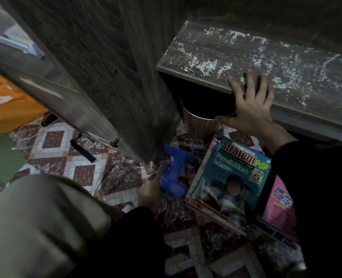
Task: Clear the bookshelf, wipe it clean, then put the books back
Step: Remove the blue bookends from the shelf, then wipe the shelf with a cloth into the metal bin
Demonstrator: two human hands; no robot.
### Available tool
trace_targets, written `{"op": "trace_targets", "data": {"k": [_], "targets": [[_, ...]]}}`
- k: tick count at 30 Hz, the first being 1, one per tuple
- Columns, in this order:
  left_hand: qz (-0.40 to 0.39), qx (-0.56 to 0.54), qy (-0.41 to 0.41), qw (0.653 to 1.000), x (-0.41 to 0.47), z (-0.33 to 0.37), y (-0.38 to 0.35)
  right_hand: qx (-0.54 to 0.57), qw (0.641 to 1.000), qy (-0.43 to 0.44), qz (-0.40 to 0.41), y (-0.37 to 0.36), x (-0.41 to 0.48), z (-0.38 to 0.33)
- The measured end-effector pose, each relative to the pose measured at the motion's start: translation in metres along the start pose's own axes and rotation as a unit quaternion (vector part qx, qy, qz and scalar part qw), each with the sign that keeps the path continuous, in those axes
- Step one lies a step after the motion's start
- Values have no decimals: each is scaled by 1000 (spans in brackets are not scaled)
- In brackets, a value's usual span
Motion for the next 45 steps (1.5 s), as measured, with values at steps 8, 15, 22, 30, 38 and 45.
{"op": "trace_targets", "data": {"k": [8, 15, 22, 30, 38, 45], "targets": [[-38, 15, 28, 999, -1, 2, -3, 4, 1000, -1, -13, -1, -1, -1], [191, -43, -24, 980, 33, 100, 98, -28, 996, -32, -81, 1, -8, -3], [193, -8, -261, 946, 72, 282, 201, 118, 992, -39, -2, 58, -35, 25], [74, -88, -342, 933, 45, 409, 212, 356, 919, -171, 10, 147, -78, 127], [159, -77, -514, 840, -36, 567, 286, 294, 921, -179, 184, 305, -124, 202], [292, -114, -638, 703, -87, 663, 369, 227, 845, -190, 446, 443, -149, 234]]}}
Point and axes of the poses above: each hand's wrist, its own x-axis towards the middle knuckle, its own y-axis out of the back of the hand, z = x × y, the point moved 7 cm from there along x, towards the middle knuckle, and after that the axes turned 14 degrees about -y, right-handed, at the moved point
